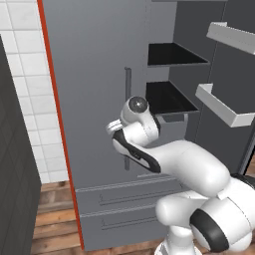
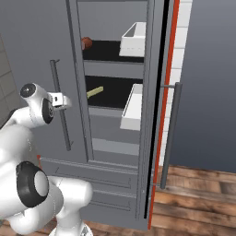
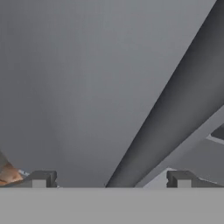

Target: Retrieve the butter from the fridge and place it on a plate on the dining table. Then retrieve the butter knife by the fridge and place it near the plate.

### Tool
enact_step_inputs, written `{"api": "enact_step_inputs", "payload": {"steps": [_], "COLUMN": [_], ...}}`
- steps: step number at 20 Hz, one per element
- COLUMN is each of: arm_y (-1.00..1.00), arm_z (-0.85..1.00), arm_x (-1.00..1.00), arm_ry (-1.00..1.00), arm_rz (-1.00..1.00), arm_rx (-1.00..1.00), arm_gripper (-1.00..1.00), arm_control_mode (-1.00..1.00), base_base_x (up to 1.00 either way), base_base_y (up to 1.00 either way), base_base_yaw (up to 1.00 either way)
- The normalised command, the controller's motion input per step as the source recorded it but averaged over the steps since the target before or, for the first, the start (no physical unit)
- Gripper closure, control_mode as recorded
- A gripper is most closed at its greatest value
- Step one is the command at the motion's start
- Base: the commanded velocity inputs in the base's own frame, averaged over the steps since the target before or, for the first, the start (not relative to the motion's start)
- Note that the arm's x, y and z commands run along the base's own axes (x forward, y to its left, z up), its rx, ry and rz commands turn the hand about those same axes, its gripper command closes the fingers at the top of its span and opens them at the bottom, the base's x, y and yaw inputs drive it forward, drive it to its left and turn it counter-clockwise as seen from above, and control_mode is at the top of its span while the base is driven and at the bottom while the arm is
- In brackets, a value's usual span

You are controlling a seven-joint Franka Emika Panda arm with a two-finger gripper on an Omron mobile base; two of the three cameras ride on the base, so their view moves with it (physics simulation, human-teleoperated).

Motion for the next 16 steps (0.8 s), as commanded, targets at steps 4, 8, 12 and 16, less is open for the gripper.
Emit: {"api": "enact_step_inputs", "payload": {"steps": [4, 8, 12, 16], "arm_y": [-0.25, -0.23, -0.09, 0.00], "arm_z": [-0.11, -0.26, -0.22, -0.12], "arm_x": [0.11, 0.18, 0.43, 0.51], "arm_ry": [0.00, 0.00, -0.01, -0.06], "arm_rz": [-0.10, -0.04, 0.00, 0.00], "arm_rx": [0.04, 0.06, 0.03, 0.00], "arm_gripper": [-1.00, -1.00, -1.00, -1.00], "arm_control_mode": [-1.00, -1.00, -1.00, -1.00], "base_base_x": [0.00, 0.00, 0.00, 0.00], "base_base_y": [0.00, 0.00, 0.00, 0.00], "base_base_yaw": [0.00, 0.00, 0.00, 0.00]}}
